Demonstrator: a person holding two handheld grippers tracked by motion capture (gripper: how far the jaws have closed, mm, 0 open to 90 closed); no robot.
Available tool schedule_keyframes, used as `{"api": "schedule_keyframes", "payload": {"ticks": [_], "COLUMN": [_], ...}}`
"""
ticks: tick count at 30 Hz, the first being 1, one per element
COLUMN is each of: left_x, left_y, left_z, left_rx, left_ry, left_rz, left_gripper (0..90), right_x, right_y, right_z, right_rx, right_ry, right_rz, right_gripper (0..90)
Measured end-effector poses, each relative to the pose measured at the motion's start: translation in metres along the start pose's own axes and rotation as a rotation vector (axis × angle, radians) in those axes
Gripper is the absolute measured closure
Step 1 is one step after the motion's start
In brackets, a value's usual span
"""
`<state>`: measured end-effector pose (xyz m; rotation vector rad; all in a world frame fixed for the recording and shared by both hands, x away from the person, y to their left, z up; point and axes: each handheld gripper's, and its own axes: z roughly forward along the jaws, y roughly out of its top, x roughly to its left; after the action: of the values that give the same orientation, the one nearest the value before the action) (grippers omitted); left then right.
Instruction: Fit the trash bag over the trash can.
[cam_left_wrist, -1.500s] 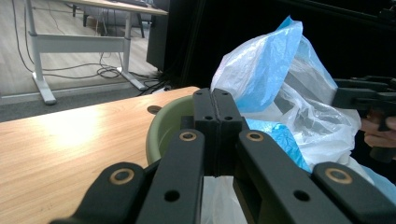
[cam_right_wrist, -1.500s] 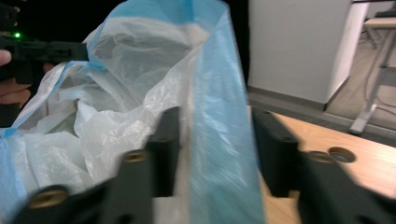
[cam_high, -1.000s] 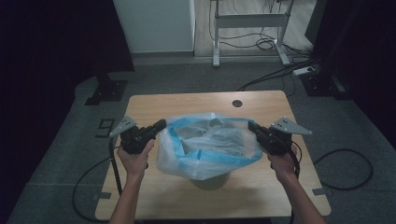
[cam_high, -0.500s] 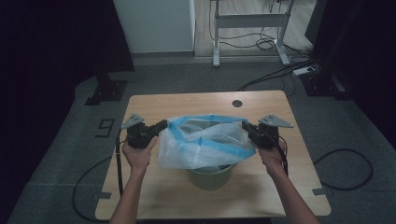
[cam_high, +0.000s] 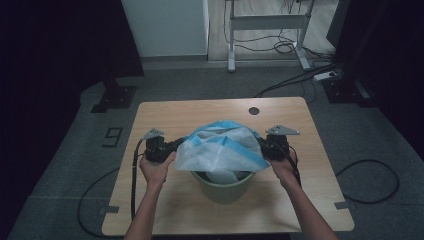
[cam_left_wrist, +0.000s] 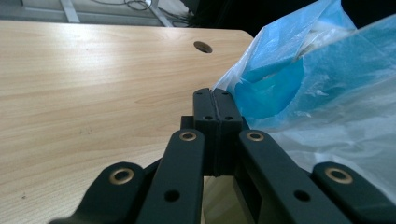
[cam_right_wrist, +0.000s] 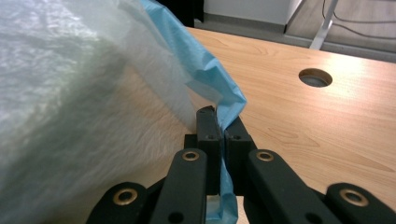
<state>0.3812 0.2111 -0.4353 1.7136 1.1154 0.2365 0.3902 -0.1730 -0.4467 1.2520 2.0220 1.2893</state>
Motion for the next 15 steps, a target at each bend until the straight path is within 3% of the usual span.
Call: {"api": "schedule_keyframes", "payload": {"ticks": [7,9,12,15], "left_x": [0.005,0.006,0.008,0.007], "left_y": [-0.005,-0.007,-0.01,-0.011], "left_z": [0.005,0.003,-0.002,-0.005], "left_rx": [0.04,0.025,-0.006,-0.021], "left_ry": [0.02,0.013,-0.008,-0.007], "left_rz": [-0.015,-0.019,-0.017,-0.012], "left_gripper": [89.8,89.8,89.8,89.7], "right_x": [-0.003,-0.005,-0.011,-0.015], "right_y": [-0.002,-0.005,-0.01,-0.012], "right_z": [0.01,0.01,0.006,-0.004], "right_rx": [0.062,0.067,0.044,-0.026], "right_ry": [-0.003,0.001,0.007,-0.019], "right_rz": [0.015,0.026,0.055,0.083], "right_gripper": [87.2,87.2,84.1,70.2]}}
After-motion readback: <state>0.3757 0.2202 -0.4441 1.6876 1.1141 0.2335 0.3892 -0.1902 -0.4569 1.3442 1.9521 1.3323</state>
